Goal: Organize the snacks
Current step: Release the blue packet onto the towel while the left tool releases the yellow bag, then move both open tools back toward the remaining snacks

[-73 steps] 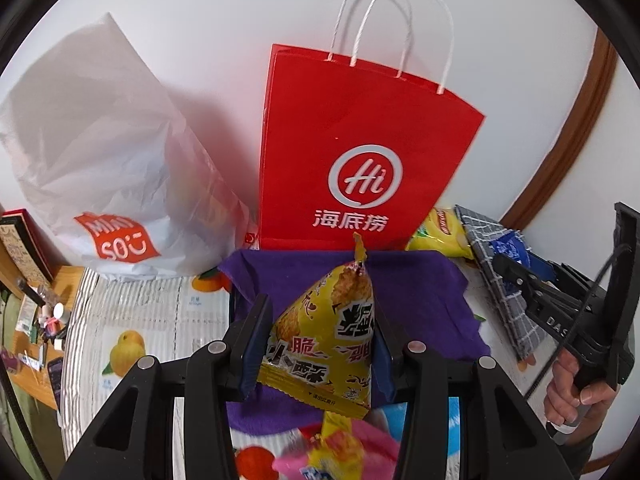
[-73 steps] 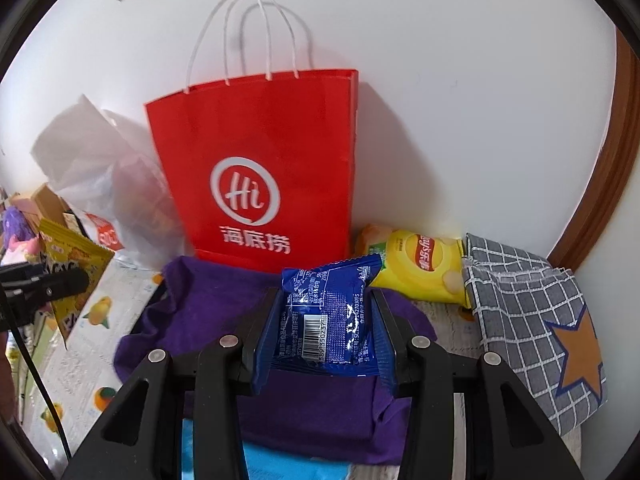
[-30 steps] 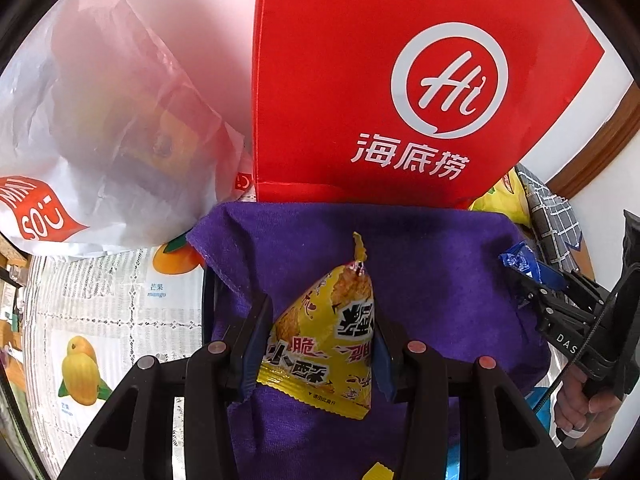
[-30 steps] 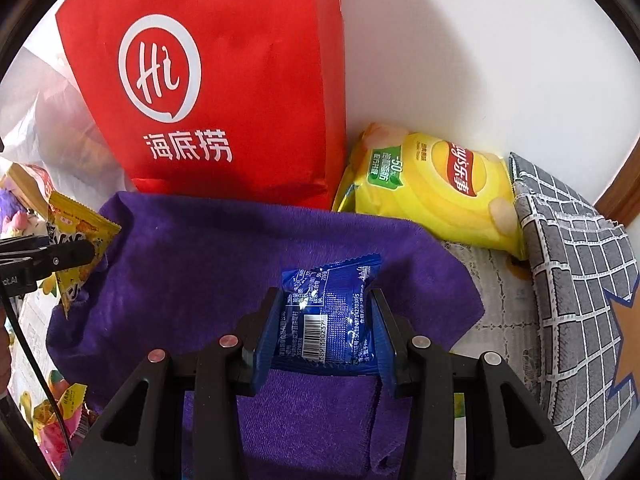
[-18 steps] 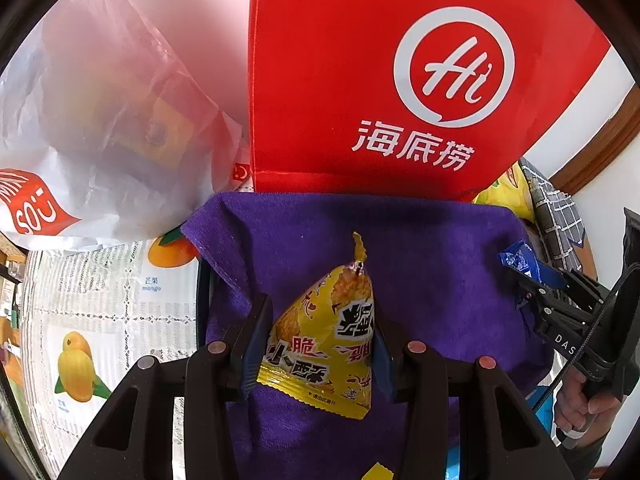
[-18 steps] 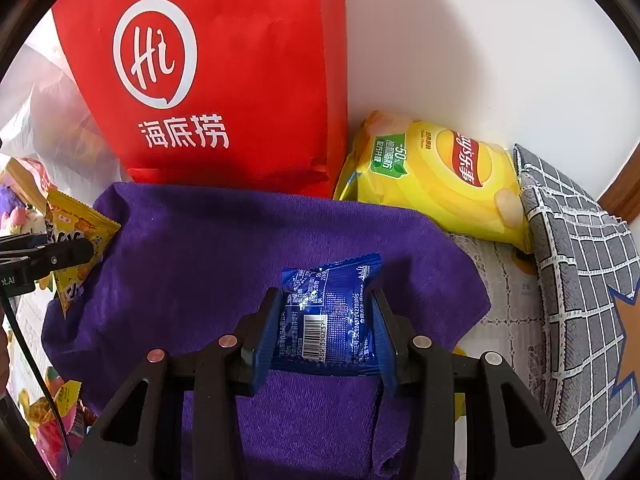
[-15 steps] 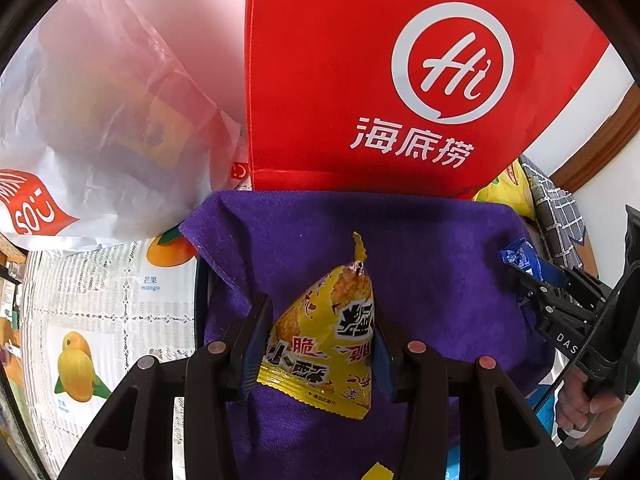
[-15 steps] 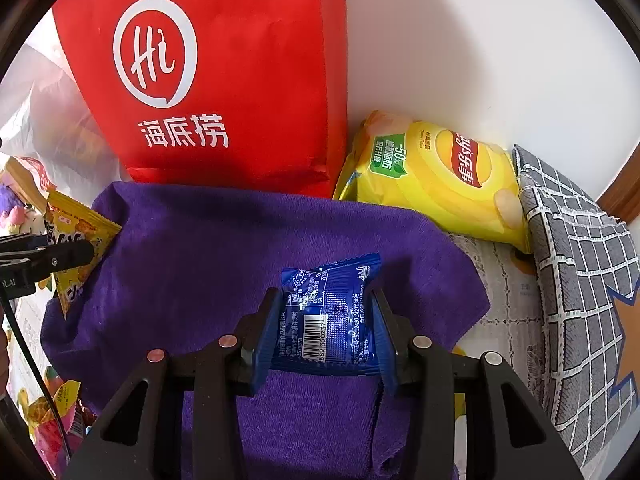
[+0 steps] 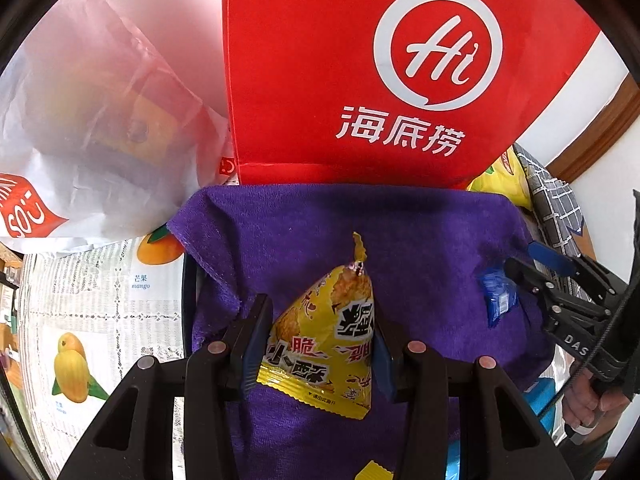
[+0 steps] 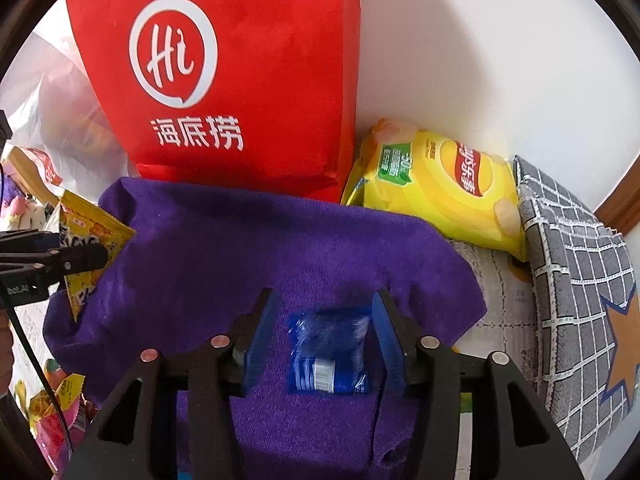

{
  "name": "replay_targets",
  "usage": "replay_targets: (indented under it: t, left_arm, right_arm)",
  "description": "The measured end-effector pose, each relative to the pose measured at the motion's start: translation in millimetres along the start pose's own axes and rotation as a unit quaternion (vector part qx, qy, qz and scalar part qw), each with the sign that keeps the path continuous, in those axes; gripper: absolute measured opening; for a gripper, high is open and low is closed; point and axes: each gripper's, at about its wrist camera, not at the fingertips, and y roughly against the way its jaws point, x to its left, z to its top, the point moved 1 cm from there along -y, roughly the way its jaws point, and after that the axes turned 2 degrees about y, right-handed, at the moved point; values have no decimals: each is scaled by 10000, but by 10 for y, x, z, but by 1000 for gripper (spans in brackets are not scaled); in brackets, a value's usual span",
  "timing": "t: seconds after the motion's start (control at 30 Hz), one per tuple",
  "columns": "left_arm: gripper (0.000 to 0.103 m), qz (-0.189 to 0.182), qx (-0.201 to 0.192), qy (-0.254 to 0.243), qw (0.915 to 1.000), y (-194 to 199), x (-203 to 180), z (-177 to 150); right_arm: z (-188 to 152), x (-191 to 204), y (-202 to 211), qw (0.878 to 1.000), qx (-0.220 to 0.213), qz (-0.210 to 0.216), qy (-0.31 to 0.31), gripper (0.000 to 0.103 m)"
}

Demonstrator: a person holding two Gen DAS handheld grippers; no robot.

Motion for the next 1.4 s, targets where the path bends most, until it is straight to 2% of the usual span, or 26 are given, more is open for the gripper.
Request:
replay_targets:
  t: [0.2,0.3,0.47,0.6,0.7,0.8,0.9,1.0,1.23,1.4]
  left_arm:
    - [44,-13,23,-16,10000,7,-28,4]
    - [56,-5,44,-34,10000,20,-66,3]
    - [58,-46,-37,-142,9999,105,-168,-13]
    - [62,-135,-214,-235,9994,286,-216,-25]
    - [65,-173,-357,-294,9988,439,-254,-26]
    - [70,-138,-491,-341,9981,590,-299,-40]
    - [72,-62,-610,-463,9970,731,-393,-86]
    - [78,-46,-717,-514,9961,868,-496,-135]
    - [83,-381,-1101,-743,9904,1309,-667,-280]
    - [83,-672,-1456,-716,9845,1633,-678,-401]
  right_arm:
    - [39,-34,141,9999,-140,-9,-50,55]
    - [56,-22,198,9998,-193,-33,-47,55]
    - [80,-5,337,9996,-256,12,-153,57]
    - [100,43,559,9986,-483,61,-227,58]
    - [83,110,757,9972,-698,-62,-246,63]
    - [5,162,941,9957,-869,-135,-289,76]
    - [-85,195,1106,9950,-890,-301,-323,76]
    - [-202,185,1275,9937,-860,-561,-458,81]
    - [-530,131,1647,9884,-860,-1097,-600,82]
    - [-778,132,1907,9863,-1006,-1051,-783,82]
